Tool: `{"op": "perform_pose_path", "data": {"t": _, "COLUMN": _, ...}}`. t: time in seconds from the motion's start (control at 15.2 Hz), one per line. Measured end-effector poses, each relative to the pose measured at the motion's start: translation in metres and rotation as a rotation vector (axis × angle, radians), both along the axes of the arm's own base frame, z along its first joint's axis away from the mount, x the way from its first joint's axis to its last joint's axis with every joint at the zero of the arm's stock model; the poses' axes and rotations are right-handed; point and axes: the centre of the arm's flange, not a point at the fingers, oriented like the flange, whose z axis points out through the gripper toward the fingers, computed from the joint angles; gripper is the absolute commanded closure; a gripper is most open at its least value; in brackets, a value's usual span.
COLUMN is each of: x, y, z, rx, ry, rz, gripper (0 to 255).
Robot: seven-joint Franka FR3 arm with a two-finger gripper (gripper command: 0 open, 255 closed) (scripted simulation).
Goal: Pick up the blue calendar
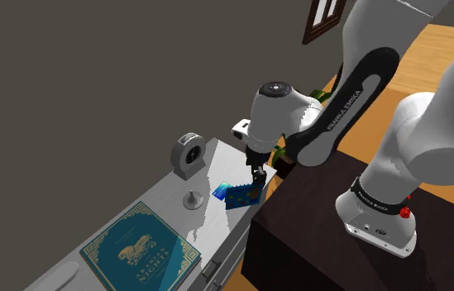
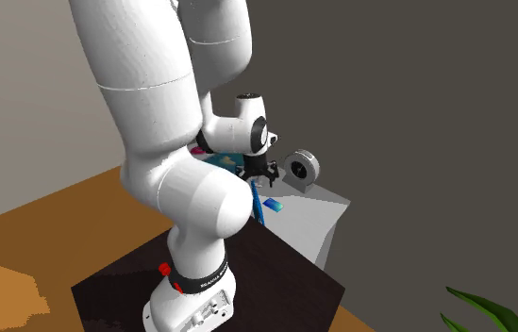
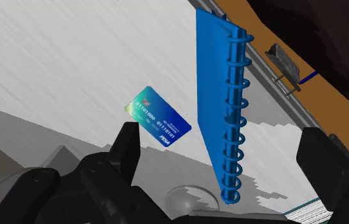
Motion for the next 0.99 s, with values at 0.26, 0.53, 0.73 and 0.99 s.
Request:
{"op": "perform_pose_path", "data": {"t": 0.26, "x": -0.001, "y": 0.014, "z": -0.028, "rx": 0.006, "ry": -0.016, "rz": 0.054, "gripper": 0}}
{"op": "perform_pose_path", "data": {"t": 0.53, "x": -0.001, "y": 0.015, "z": -0.05, "rx": 0.009, "ry": -0.017, "rz": 0.059, "gripper": 0}}
{"op": "perform_pose_path", "data": {"t": 0.73, "x": -0.001, "y": 0.016, "z": -0.062, "rx": 0.009, "ry": -0.017, "rz": 0.06, "gripper": 255}}
{"op": "perform_pose_path", "data": {"t": 0.99, "x": -0.001, "y": 0.015, "z": -0.063, "rx": 0.009, "ry": -0.019, "rz": 0.059, "gripper": 255}}
